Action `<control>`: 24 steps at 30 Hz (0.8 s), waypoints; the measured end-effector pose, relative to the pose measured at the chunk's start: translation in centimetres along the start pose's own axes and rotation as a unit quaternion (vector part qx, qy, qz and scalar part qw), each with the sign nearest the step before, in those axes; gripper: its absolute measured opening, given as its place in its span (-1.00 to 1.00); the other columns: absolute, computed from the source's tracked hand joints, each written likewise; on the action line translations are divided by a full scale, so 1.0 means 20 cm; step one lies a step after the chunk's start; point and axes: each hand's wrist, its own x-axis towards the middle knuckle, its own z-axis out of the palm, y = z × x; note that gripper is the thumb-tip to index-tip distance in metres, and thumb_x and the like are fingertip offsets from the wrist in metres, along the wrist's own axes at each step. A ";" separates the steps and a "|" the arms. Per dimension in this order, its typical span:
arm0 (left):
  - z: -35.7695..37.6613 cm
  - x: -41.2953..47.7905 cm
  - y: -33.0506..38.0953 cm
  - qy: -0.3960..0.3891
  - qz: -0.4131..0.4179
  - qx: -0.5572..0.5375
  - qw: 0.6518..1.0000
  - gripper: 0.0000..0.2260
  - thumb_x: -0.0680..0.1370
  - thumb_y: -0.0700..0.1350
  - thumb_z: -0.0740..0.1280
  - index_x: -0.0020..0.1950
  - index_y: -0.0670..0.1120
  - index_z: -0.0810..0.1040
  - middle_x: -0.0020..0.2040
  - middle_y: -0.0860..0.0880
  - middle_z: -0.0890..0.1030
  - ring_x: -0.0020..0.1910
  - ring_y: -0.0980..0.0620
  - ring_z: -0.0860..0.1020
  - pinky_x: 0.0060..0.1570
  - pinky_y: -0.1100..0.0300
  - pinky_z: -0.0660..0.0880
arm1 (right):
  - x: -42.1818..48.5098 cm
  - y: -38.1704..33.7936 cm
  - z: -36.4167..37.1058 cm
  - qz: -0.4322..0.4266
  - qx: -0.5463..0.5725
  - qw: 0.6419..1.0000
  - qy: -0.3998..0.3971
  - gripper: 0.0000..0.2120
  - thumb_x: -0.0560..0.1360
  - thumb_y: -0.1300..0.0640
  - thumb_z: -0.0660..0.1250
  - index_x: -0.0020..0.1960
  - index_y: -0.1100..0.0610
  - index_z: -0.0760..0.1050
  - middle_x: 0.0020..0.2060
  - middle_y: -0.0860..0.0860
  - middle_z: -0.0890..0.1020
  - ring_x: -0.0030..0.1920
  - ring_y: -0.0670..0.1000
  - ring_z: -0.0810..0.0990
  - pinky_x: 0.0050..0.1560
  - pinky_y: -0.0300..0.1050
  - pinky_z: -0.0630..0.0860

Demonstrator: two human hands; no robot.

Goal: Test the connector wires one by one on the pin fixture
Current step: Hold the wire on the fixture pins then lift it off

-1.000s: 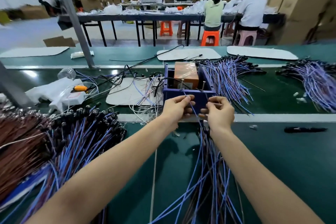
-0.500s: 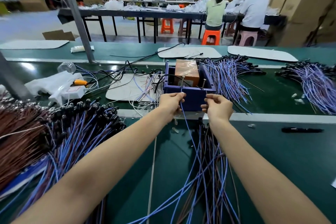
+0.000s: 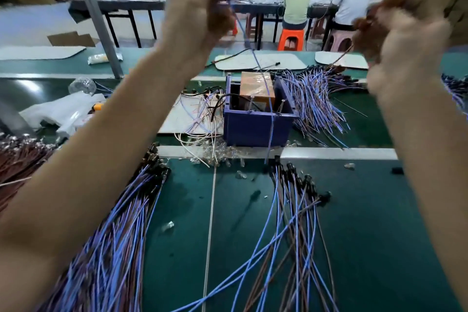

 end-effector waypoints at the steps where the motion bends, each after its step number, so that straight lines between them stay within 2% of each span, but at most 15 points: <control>1: 0.01 -0.03 0.04 -0.018 0.013 -0.008 1.000 -0.88 0.62 -0.16 0.25 0.01 -0.18 0.54 -0.36 0.02 0.59 -0.47 0.16 0.47 -0.43 0.32 0.46 | -0.02 -0.04 0.00 -0.009 0.029 0.999 -0.014 -0.85 0.48 0.42 0.25 -0.05 0.22 0.50 -0.37 0.03 0.62 -0.37 0.02 0.62 -0.36 -0.20 0.50; 3: 0.00 -0.10 0.05 -0.046 -0.005 0.009 0.999 -0.87 0.62 -0.14 0.24 0.00 -0.15 0.55 -0.37 0.04 0.57 -0.48 0.18 0.44 -0.45 0.33 0.45 | -0.09 -0.08 -0.02 0.010 0.036 0.999 -0.037 -0.85 0.48 0.40 0.24 -0.03 0.22 0.50 -0.32 0.06 0.62 -0.37 0.01 0.60 -0.36 -0.21 0.49; 6: -0.08 -0.26 -0.04 -0.081 -0.100 0.084 0.988 -0.83 0.54 -0.06 0.27 0.00 -0.08 0.62 -0.36 0.05 0.53 -0.48 0.19 0.40 -0.47 0.35 0.42 | -0.29 -0.02 -0.11 0.098 -0.044 0.992 -0.064 -0.80 0.51 0.40 0.21 -0.14 0.14 0.51 -0.30 0.02 0.63 -0.40 -0.02 0.57 -0.44 -0.24 0.46; 10: -0.23 -0.48 -0.24 -0.101 -0.228 0.187 0.950 -0.81 0.48 -0.03 0.30 -0.11 -0.03 0.71 -0.42 0.05 0.47 -0.46 0.11 0.30 -0.48 0.35 0.28 | -0.53 0.11 -0.25 0.222 -0.115 0.963 -0.100 -0.74 0.51 0.41 0.22 -0.22 0.11 0.53 -0.33 -0.01 0.67 -0.47 -0.07 0.55 -0.52 -0.32 0.44; 13: -0.29 -0.54 -0.39 -0.101 -0.286 0.218 0.928 -0.81 0.54 -0.08 0.30 -0.12 -0.05 0.72 -0.44 0.03 0.47 -0.48 0.11 0.27 -0.50 0.36 0.25 | -0.58 0.21 -0.29 0.254 -0.132 0.953 -0.094 -0.76 0.52 0.41 0.22 -0.19 0.14 0.53 -0.33 -0.01 0.67 -0.49 -0.09 0.56 -0.55 -0.31 0.43; 18: -0.24 -0.43 -0.60 0.008 -0.272 0.229 0.935 -0.81 0.61 -0.17 0.26 -0.08 -0.15 0.66 -0.38 -0.01 0.51 -0.55 0.17 0.36 -0.51 0.34 0.40 | -0.45 0.46 -0.25 0.259 -0.184 0.947 -0.039 -0.78 0.55 0.40 0.22 -0.17 0.15 0.51 -0.26 0.05 0.63 -0.51 -0.12 0.55 -0.55 -0.31 0.42; 24: -0.14 -0.28 -0.75 0.011 -0.255 0.276 0.927 -0.80 0.61 -0.22 0.25 0.04 -0.33 0.60 -0.31 -0.09 0.56 -0.51 0.19 0.45 -0.39 0.33 0.55 | -0.36 0.70 -0.19 0.271 -0.184 0.945 0.012 -0.76 0.56 0.39 0.20 -0.20 0.15 0.47 -0.25 0.05 0.61 -0.52 -0.11 0.56 -0.56 -0.30 0.41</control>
